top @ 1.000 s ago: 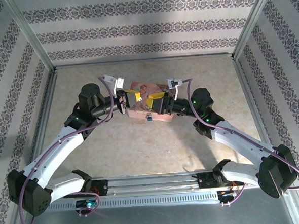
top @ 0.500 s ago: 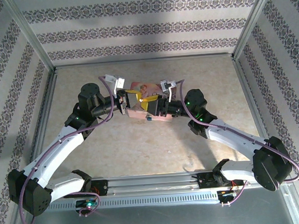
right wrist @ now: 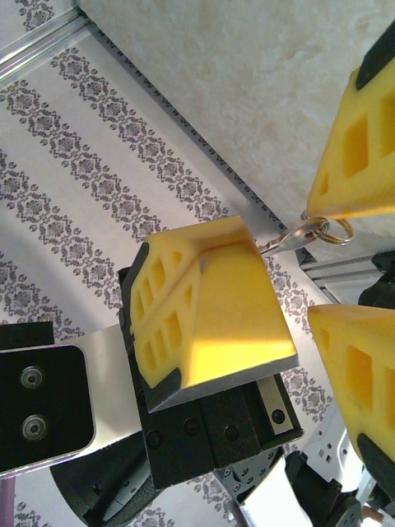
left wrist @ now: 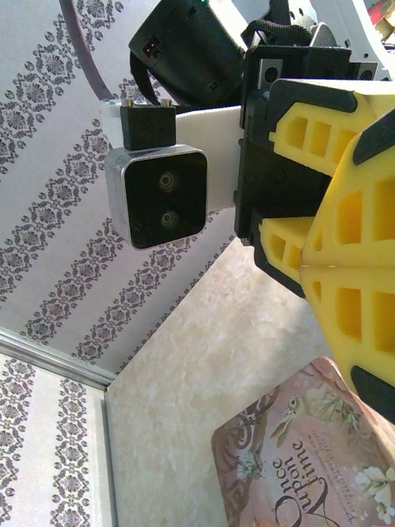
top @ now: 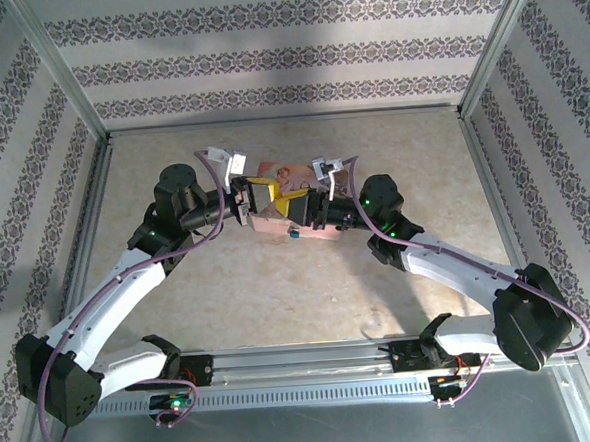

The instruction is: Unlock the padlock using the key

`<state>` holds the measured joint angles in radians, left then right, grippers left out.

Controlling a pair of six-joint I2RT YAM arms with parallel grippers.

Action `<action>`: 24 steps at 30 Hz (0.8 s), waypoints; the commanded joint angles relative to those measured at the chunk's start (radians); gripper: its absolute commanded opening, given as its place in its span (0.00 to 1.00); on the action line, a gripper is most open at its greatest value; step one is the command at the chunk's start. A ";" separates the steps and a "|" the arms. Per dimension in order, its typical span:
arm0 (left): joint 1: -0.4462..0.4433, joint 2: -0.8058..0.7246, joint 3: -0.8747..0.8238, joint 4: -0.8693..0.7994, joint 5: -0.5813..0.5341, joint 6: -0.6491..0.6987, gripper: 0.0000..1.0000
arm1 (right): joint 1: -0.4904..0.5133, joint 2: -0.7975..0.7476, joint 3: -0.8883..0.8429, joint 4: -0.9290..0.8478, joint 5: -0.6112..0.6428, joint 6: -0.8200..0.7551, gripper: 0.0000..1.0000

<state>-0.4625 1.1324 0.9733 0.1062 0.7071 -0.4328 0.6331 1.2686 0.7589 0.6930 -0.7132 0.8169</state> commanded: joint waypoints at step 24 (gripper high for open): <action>0.007 -0.020 0.013 0.052 -0.016 0.017 0.19 | 0.004 -0.012 0.008 -0.035 0.030 -0.026 0.00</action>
<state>-0.4625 1.1324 0.9733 0.1104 0.7044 -0.4294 0.6327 1.2762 0.7593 0.6693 -0.6918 0.8299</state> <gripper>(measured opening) 0.151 0.044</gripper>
